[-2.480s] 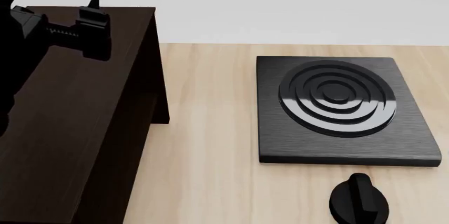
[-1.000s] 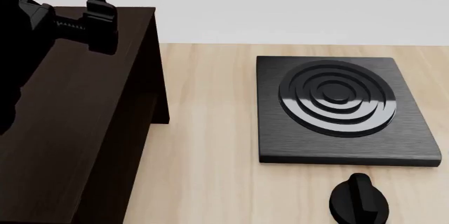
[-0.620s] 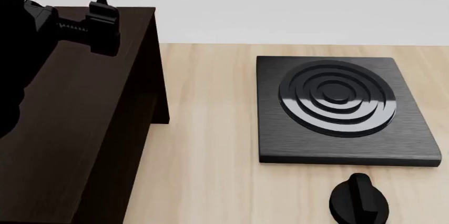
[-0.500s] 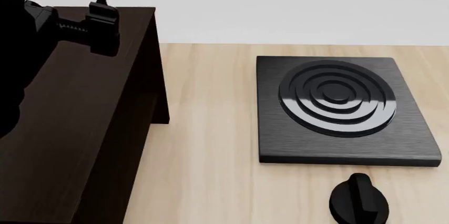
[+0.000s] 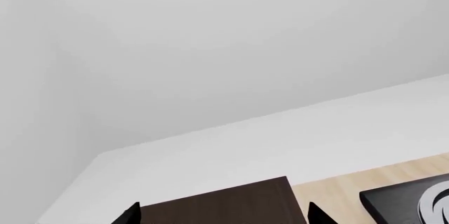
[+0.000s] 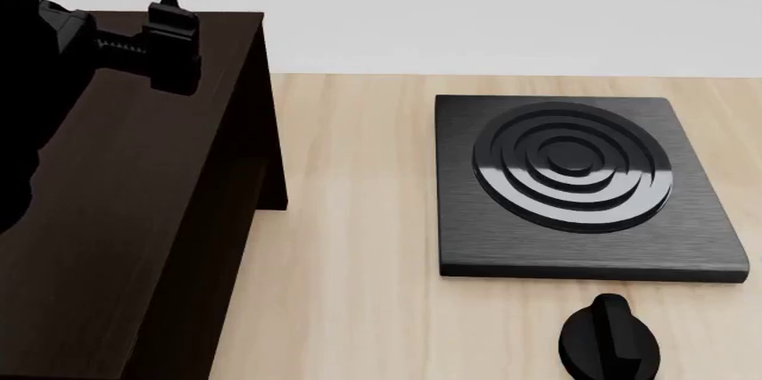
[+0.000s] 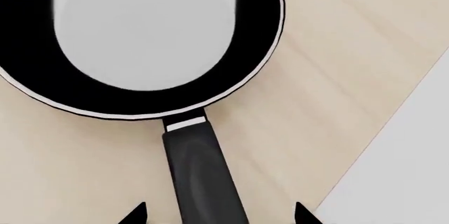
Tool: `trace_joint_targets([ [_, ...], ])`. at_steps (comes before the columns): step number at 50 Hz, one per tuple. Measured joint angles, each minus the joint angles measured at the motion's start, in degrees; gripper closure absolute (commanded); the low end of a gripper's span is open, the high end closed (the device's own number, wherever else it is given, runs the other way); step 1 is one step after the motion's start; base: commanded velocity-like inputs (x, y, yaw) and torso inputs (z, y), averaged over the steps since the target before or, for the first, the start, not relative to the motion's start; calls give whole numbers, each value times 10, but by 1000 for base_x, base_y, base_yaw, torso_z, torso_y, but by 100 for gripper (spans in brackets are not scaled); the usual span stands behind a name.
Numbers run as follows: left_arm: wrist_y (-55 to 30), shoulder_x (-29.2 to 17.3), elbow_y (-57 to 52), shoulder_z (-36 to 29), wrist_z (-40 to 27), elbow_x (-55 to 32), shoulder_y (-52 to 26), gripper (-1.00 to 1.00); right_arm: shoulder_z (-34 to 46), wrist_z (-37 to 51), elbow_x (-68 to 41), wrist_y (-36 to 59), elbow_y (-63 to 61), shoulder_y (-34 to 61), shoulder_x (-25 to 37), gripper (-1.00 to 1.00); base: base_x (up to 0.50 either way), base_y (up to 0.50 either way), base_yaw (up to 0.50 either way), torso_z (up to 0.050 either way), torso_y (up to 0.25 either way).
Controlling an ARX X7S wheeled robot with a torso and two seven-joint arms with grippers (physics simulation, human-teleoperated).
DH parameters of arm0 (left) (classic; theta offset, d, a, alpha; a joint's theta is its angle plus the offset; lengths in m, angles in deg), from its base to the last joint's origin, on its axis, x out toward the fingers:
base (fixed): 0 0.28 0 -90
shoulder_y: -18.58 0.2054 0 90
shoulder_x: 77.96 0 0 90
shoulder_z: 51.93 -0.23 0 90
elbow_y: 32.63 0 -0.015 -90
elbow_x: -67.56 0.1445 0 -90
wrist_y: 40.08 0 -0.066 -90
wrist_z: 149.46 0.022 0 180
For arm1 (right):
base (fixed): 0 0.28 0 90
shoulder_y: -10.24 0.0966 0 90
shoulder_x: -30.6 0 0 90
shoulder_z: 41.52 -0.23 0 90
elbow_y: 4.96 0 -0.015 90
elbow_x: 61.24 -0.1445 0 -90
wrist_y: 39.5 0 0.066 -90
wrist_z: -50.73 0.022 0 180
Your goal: Put the frying pan under the cabinet shelf.
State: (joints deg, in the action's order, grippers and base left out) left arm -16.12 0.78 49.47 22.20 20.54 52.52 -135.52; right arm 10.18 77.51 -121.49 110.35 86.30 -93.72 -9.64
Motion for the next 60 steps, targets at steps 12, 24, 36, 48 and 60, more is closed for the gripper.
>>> trace_joint_targets([
  [12, -2, -2, -2, -1, -3, -3, 0, -100, 18, -17, 19, -22, 22, -1, -13, -100, 0, 0, 0, 0, 0],
  [24, -2, -5, -5, 1, -5, -6, 2, -100, 29, 14, -22, -28, 8, -1, -16, 100, 1, 0, 0, 0, 0],
  [36, -5, -8, -13, 5, -8, -12, 6, -100, 69, 37, -41, 26, -42, 43, 24, 100, 0, 0, 0, 0, 1],
  [48, -9, -12, -20, 12, -9, -18, 8, -100, 109, 74, -110, 92, -98, 124, 71, 100, 0, 0, 0, 0, 1],
  [60, -19, -14, -32, 16, -12, -24, 6, -100, 148, 134, -206, 167, -137, 221, 117, 100, 0, 0, 0, 0, 2],
])
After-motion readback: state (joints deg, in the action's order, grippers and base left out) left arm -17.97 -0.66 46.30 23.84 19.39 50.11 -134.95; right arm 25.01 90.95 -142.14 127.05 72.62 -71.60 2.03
